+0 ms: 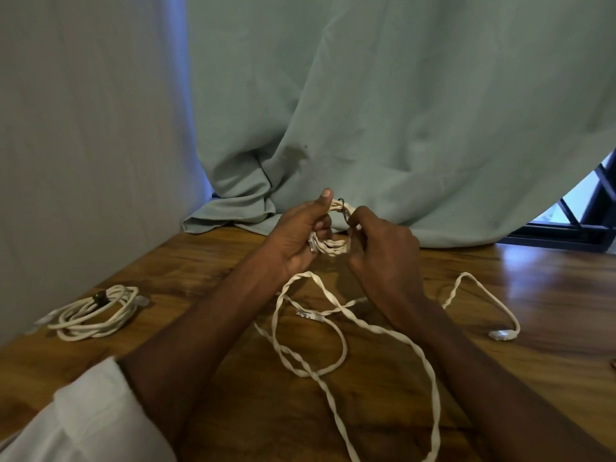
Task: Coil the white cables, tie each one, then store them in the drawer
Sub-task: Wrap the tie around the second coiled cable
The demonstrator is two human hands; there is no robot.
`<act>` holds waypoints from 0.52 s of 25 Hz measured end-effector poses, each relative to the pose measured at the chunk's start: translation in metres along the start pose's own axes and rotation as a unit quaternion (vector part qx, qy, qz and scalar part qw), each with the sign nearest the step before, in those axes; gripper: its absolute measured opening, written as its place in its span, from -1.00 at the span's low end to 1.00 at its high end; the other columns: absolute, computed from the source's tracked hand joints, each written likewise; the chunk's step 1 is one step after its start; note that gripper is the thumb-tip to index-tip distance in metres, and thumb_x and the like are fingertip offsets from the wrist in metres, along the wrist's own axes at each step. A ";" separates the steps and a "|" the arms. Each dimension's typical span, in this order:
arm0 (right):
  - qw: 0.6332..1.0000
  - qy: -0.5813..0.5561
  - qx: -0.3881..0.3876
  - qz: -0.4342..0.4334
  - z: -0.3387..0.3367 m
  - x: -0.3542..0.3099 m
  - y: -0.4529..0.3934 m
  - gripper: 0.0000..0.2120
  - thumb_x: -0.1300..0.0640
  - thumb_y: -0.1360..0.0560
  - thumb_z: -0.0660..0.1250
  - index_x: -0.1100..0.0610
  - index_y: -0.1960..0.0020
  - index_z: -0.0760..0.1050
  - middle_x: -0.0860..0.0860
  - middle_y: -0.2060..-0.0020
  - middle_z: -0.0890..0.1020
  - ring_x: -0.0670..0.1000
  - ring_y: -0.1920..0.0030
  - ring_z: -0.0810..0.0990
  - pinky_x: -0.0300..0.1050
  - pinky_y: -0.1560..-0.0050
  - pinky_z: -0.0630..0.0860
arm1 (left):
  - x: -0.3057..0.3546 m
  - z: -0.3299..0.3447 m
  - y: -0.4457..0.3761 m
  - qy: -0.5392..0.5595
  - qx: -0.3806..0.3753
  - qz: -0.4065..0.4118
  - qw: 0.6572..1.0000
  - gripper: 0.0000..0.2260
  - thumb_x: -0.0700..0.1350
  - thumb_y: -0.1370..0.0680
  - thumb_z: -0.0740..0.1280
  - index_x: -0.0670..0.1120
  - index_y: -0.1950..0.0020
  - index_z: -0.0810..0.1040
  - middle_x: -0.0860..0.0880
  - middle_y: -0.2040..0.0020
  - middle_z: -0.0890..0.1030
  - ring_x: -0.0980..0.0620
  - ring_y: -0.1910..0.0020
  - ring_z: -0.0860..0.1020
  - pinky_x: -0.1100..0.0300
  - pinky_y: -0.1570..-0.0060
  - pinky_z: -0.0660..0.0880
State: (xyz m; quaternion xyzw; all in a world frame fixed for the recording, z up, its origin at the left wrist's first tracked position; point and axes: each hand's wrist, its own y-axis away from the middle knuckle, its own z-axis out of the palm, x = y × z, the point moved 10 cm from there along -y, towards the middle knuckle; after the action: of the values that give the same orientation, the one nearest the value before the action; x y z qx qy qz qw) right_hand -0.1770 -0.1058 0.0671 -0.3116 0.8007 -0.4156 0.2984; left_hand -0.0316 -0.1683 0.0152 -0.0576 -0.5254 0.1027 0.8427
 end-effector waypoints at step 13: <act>0.997 0.033 -0.067 -0.037 0.016 -0.004 -0.005 -0.88 0.17 -0.56 0.35 0.10 0.10 0.66 0.03 0.32 0.65 0.02 0.35 0.51 -0.15 0.31 0.22 | 0.023 -0.006 0.018 -0.146 0.124 0.142 0.971 -0.78 -0.12 -0.70 0.31 -0.23 -0.24 0.62 0.00 0.40 0.45 0.17 0.54 0.41 0.26 0.49 0.46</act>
State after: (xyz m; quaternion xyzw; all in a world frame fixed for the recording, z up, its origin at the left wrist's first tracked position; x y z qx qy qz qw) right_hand -0.1617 -0.1127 0.0643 -0.3465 0.8239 -0.3822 0.2346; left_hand -0.0185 -0.1452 0.0291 -0.0111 -0.6123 0.2924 0.7345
